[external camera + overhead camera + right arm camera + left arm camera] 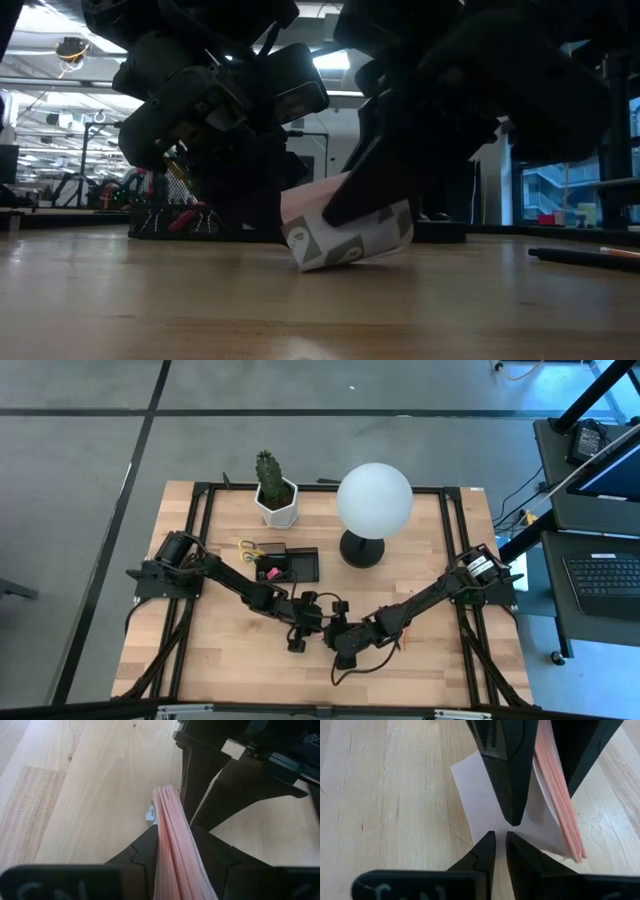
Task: Pick and place office supplies into organizer
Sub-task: Put the pink sticky notes into the black desk organizer
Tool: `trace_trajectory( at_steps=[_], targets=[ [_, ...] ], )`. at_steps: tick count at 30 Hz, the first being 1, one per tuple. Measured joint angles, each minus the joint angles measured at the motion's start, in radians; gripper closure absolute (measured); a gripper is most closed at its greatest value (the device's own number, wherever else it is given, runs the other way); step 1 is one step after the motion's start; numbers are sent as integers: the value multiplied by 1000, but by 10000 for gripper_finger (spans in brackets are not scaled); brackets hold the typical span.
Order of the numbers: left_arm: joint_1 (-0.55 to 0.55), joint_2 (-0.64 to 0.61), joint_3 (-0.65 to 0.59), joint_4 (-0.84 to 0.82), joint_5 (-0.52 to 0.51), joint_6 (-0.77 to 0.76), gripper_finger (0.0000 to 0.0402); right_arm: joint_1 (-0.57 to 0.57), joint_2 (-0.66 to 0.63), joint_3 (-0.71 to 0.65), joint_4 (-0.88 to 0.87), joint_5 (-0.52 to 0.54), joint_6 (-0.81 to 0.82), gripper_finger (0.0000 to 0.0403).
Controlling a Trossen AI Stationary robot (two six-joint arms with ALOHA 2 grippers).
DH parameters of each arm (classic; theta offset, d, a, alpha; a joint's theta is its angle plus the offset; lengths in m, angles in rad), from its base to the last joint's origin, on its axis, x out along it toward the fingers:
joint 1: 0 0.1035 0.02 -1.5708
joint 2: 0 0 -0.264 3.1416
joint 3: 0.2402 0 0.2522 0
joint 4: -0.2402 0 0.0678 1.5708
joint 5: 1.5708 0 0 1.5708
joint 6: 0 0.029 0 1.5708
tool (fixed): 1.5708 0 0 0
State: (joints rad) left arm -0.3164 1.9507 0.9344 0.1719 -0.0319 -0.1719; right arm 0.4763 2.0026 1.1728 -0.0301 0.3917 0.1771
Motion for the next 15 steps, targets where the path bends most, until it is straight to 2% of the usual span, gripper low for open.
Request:
trace_trajectory(
  at_steps=[8,12,15],
  targets=[
    [0,0,0,0,-1,2,363,1,-1,0,2,-5,-2,352],
    [-1,-12,0,-8,-23,51,359,3,-1,0,3,-6,-3,385],
    [-9,-39,-2,-27,-28,87,347,8,-1,0,4,-4,-7,393]
  ],
)
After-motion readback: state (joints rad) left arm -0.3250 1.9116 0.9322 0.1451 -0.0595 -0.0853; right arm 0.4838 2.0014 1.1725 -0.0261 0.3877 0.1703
